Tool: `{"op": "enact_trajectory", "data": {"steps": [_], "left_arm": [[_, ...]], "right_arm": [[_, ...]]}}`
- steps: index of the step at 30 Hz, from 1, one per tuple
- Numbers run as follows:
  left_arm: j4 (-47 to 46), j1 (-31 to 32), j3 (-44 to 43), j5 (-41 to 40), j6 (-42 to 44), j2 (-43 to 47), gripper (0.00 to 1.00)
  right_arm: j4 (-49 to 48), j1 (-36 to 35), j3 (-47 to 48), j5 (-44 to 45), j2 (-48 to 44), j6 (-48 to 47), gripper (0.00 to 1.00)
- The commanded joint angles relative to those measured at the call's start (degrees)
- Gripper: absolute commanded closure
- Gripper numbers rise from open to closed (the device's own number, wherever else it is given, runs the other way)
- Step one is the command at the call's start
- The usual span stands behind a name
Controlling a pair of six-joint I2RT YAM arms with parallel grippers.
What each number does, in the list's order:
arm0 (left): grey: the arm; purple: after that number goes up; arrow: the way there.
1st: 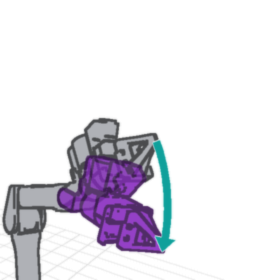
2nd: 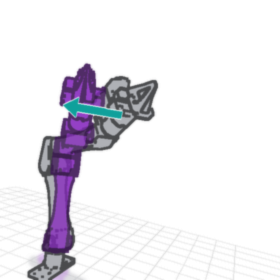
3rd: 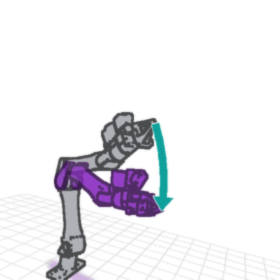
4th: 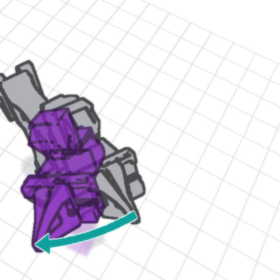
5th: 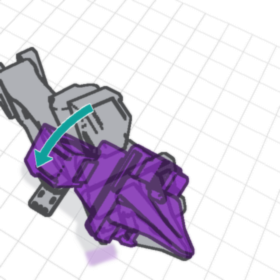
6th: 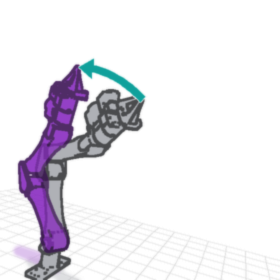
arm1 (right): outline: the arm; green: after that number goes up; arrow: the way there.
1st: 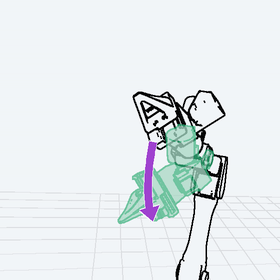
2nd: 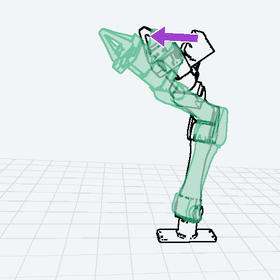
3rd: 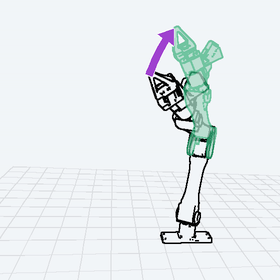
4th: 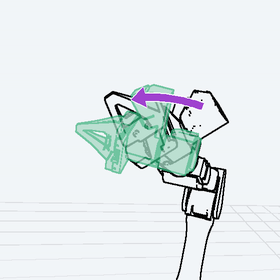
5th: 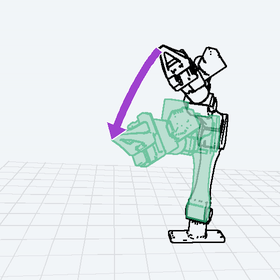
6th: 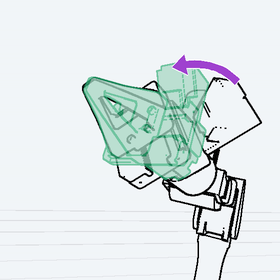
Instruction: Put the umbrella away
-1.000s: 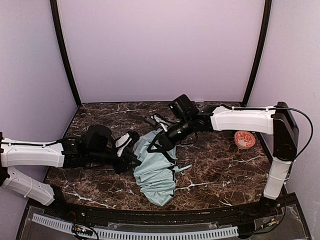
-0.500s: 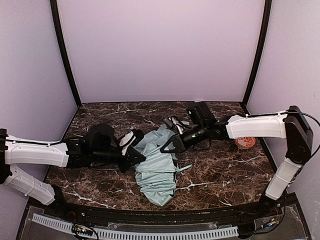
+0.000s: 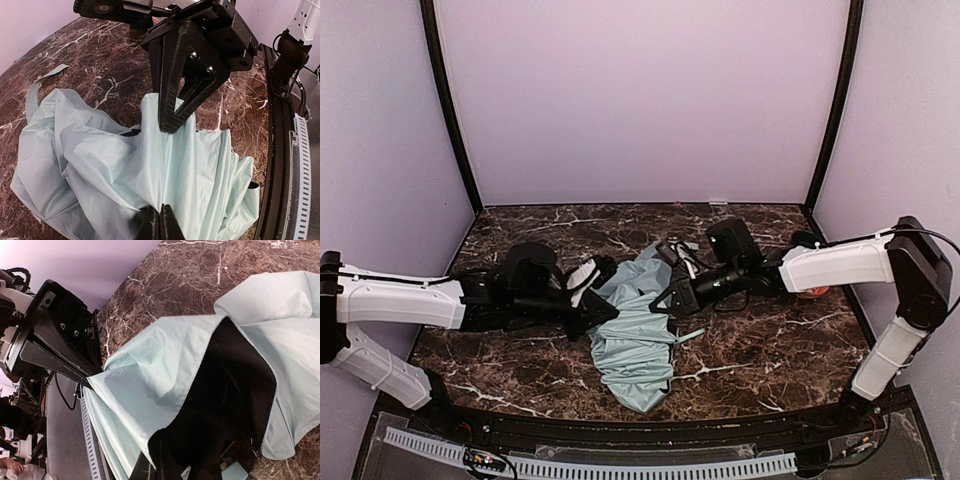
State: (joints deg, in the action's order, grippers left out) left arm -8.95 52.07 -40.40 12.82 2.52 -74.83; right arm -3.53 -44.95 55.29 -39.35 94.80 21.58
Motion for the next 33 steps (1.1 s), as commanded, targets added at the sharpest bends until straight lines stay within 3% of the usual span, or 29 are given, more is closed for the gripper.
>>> {"op": "enact_trajectory", "data": {"steps": [1,15,22,28,33], "left_arm": [[2.3,-0.1,-0.9,-2.2,1.6,-1.6,1.0],[-0.1,-1.6,-3.5,-9.8,1.4,-14.5,1.0],[1.0,-2.6,-4.4,-10.3,1.4,-20.8,1.0],[1.0,-2.8,-4.0,-9.6,2.3,-22.4,1.0],[0.6,-3.5,-4.1,-8.2,2.4,-23.3,1.0]], "right_arm": [[0.5,3.2,-3.9,6.0,0.1,1.0,1.0],[2.0,3.2,-2.4,10.1,8.8,0.1,1.0],[10.1,3.3,1.3,16.3,6.0,-3.2,0.76],[16.0,2.7,2.1,25.2,-3.0,-7.6,0.63],[10.9,-6.9,-6.6,37.4,-16.7,-20.2,0.53]]}}
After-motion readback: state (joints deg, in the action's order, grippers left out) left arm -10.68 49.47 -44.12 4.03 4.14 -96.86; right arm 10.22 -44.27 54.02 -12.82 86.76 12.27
